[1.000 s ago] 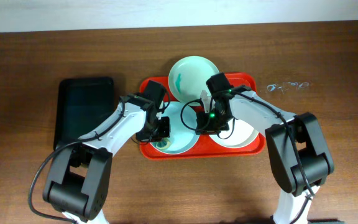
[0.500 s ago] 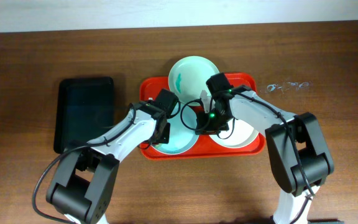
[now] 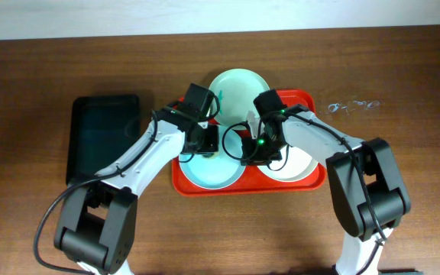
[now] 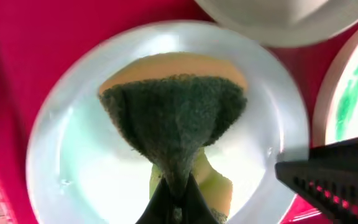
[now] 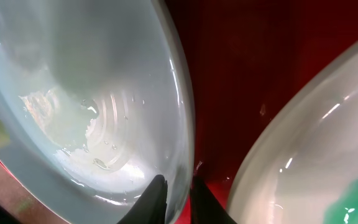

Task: Clean dirty plates on tray and stack at the side

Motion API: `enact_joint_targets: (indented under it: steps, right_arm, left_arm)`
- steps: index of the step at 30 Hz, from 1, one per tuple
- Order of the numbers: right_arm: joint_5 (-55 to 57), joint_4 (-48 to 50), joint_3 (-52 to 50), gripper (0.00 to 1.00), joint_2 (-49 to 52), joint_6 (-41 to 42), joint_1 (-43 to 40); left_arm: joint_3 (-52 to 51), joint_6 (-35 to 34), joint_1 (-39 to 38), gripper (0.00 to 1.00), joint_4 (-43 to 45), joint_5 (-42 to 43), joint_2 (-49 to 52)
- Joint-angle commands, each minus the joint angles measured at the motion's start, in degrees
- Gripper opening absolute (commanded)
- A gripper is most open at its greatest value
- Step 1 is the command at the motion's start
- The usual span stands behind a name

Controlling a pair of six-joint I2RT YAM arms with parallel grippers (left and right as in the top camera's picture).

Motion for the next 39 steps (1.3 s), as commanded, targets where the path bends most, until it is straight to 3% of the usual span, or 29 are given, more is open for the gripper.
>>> enact_joint_targets:
  steps: [1, 5, 9, 13, 18, 22, 29, 34, 36, 39]
  right_arm:
    - [1.6, -0.2, -0.2, 0.16, 0.7, -0.6, -0.3]
    - [1.6, -0.2, -0.2, 0.16, 0.7, -0.6, -0.3]
    - [1.6, -0.2, -0.2, 0.12, 0.7, -0.6, -0.3]
    - [1.5, -0.2, -0.2, 0.04, 0.7, -0.6, -0.3]
    - [2.2, -4.0, 5.1, 0.04, 0.0, -2.6, 0.1]
    - [20.1, -19.6, 20.0, 0.04, -1.6, -2.5, 5.0]
    - [60.3, -40.5, 47.9, 0.04, -1.6, -1.6, 17.7]
    - [90.5, -42.1, 50.0, 0.04, -1.6, -3.0, 25.5]
    - [102.0, -41.7, 50.0, 0.04, -1.6, -7.7, 29.1]
    - [112.3, -41.6, 50.0, 0.04, -1.6, -11.6, 32.0]
  left_arm:
    - [-5.4, 0.1, 0.4, 0.0, 0.7, -3.0, -0.1]
    - [-12.6, 0.1, 0.6, 0.0, 8.3, -8.8, -0.1]
    - [-13.1, 0.1, 1.5, 0.0, 7.8, -27.3, -0.4]
    - [-7.4, 0.1, 3.8, 0.0, 3.9, -28.1, -3.2]
    - [-3.5, 0.1, 5.0, 0.0, 1.6, -21.3, -13.6]
    - [-3.5, 0.1, 12.2, 0.0, -4.9, -20.6, -21.5]
    - [-3.5, 0.1, 29.9, 0.0, -8.4, -10.7, -22.3]
    - [-3.5, 0.1, 32.7, 0.0, -8.4, -8.6, -22.3]
    - [-3.5, 0.1, 32.7, 0.0, -8.4, -8.5, -22.3]
    - [-3.5, 0.1, 32.7, 0.0, -8.3, -8.6, -22.3]
